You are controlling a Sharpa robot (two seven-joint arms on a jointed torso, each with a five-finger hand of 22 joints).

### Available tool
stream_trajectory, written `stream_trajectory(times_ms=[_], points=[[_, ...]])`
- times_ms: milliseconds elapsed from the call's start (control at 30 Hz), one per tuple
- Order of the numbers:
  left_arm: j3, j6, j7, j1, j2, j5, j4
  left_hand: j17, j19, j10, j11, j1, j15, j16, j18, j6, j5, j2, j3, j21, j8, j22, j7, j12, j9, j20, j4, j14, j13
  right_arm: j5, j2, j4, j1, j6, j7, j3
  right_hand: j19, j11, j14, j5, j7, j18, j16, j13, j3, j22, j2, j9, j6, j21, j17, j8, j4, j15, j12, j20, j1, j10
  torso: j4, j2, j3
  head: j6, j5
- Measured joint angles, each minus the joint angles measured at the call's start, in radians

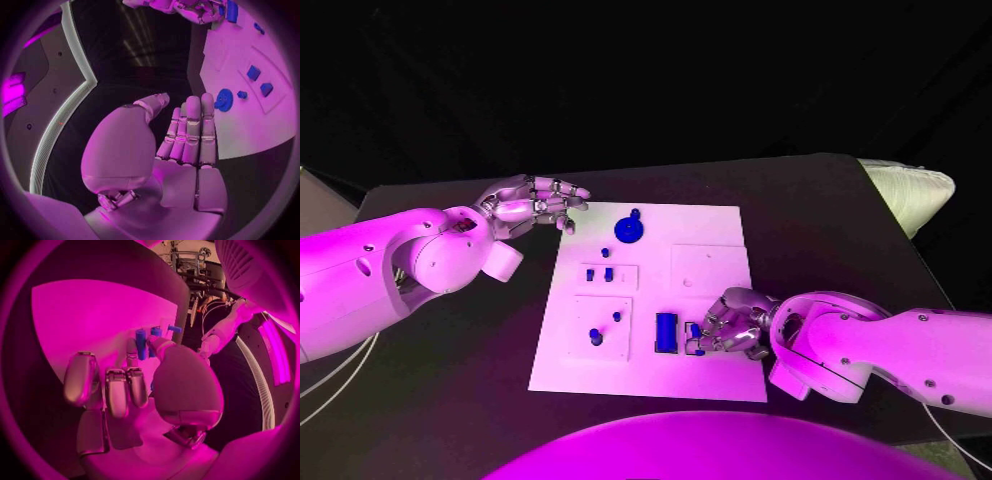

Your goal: Assemble the parts on the task board

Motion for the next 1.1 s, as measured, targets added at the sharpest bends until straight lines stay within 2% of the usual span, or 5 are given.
stream_trajectory(times_ms=[500,633,1100], points=[[0.000,0.001,-0.001,0.000,-0.001,0.000,0.000,0.000,0.000,0.000,0.000,0.000,0.000,0.000,0.000,0.000,0.000,0.000,0.000,0.000,0.000,0.000,0.000,0.000,0.000,0.000,0.000,0.000,0.000,-0.006,0.003,-0.001,0.000,0.024,-0.007,0.000,0.000,0.000,0.000,-0.008,0.000,0.000,0.000,0.000,-0.003,0.000,-0.005,0.000,0.000,0.000,0.000,0.004,0.003,0.000,0.000,0.000,-0.005,0.000,0.0002,0.000,-0.0004,0.000,0.000],[0.000,0.001,-0.001,0.000,-0.001,0.000,0.000,0.000,0.000,0.000,0.000,0.000,0.000,0.000,0.000,0.000,0.000,0.000,0.000,0.000,0.003,0.000,0.000,0.000,-0.001,0.000,0.000,0.000,0.000,-0.012,0.003,-0.002,0.000,0.022,-0.007,0.000,0.000,0.000,0.000,-0.008,0.000,0.000,0.000,0.000,-0.003,0.000,0.000,0.000,0.000,0.000,0.000,0.004,0.003,0.000,0.000,0.000,-0.011,0.000,0.0002,0.000,-0.0004,0.000,0.001],[-0.001,0.002,-0.002,0.000,0.000,0.000,-0.001,0.000,0.000,0.000,0.000,0.000,0.000,0.000,0.000,0.000,0.000,0.000,0.000,0.000,0.004,-0.001,0.000,0.000,-0.001,0.000,0.000,0.000,0.000,-0.025,0.006,-0.003,0.000,-0.001,-0.003,0.000,0.000,0.000,0.000,-0.013,0.000,0.000,0.000,0.000,-0.010,0.000,-0.004,0.001,0.000,0.000,0.000,0.004,0.004,0.000,0.000,0.000,-0.022,0.000,0.0003,0.001,-0.0004,0.000,0.004]])
